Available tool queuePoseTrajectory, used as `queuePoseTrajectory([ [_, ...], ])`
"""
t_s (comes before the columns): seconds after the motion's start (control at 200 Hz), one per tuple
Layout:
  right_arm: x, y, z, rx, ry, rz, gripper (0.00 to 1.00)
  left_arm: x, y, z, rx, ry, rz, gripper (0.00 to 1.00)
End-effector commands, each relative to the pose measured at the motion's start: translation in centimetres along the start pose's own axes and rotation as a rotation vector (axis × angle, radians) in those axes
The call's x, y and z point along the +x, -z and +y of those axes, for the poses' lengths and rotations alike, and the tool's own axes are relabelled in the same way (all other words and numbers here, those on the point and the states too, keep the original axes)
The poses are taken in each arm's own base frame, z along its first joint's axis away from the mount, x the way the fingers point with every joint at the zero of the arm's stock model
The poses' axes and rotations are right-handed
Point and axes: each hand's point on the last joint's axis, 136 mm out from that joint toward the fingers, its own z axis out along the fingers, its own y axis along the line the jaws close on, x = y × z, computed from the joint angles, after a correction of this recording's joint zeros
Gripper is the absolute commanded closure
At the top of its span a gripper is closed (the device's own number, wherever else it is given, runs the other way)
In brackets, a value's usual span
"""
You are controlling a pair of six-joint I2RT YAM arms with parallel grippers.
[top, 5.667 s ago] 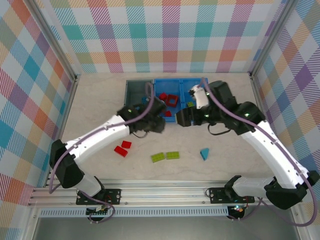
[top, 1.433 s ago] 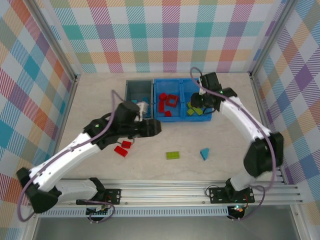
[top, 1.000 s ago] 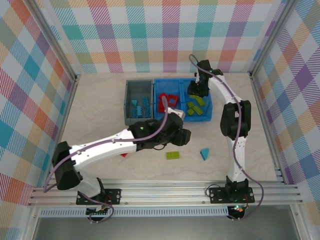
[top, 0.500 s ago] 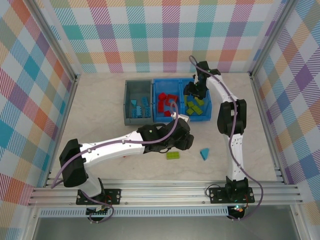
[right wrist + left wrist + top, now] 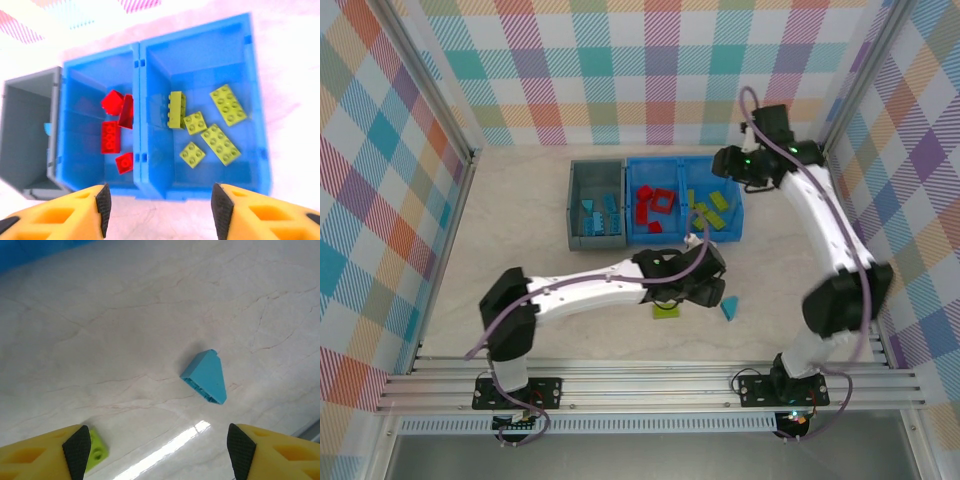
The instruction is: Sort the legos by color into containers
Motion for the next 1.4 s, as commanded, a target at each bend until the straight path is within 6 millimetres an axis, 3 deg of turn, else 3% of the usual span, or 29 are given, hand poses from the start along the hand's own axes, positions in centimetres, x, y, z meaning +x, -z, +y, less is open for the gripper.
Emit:
queuePoseTrajectory([
  [0.0,2.2,5.2,-1.4,0.053,0.01,-0.068,0.37,1.6,-1.0,-3.6,0.021,-0.017,0.058,0.25],
  [0.11,4.5,10.4,-1.8,0.035,0.001,-0.13,0.33,2.2,-3.1,-5.6,-0.006,-0.137,0.092,0.22],
  [0.255,6.5,16.0,-2.1,0.023,-0.004,-0.207,0.28,3.2,-6.4,-5.7,-0.04,-0.202,0.174,0.15],
  [0.4,7.9,18.5,-2.3,0.006,-0.018,-0.237,0.27,3.0,-8.6,-5.2,-0.092,-0.243,0.194,0.11],
  [0.595,8.9,18.8,-2.6,0.0,-0.037,-0.236,0.27,3.5,-10.8,-3.8,-0.133,-0.225,0.23,0.11],
  [0.75,8.8,18.4,-2.5,-0.004,-0.035,-0.231,0.27,4.0,-12.1,-3.9,-0.121,-0.215,0.239,0.14],
  [1.045,9.4,17.4,-2.8,0.0,-0.043,-0.207,0.26,4.0,-13.7,-3.9,-0.106,-0.213,0.245,0.4],
  [1.195,9.4,17.4,-2.7,-0.008,-0.045,-0.207,0.26,3.6,-13.5,-3.6,-0.126,-0.222,0.228,0.51],
  [1.395,9.2,17.8,-2.4,-0.018,-0.037,-0.218,0.26,1.9,-11.8,-3.4,-0.137,-0.233,0.161,0.54],
])
